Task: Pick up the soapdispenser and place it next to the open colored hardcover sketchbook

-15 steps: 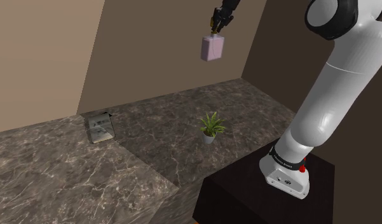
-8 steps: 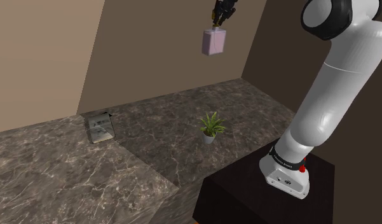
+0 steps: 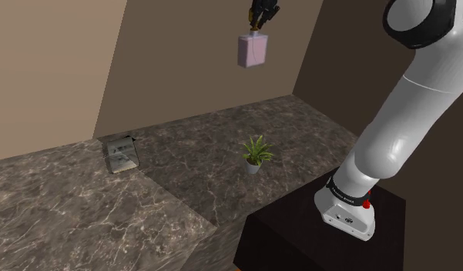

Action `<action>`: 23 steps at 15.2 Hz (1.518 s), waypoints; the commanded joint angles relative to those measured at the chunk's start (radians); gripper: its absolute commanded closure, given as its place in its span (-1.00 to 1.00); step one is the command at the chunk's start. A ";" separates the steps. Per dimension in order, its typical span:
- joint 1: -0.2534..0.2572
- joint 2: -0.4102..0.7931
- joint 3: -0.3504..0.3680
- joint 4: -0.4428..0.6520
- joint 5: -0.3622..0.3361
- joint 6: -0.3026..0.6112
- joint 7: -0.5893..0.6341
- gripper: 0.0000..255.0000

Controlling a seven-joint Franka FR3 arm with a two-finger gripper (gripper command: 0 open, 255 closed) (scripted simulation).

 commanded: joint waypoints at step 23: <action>0.267 -0.073 0.330 -0.107 -0.173 0.150 0.594 1.00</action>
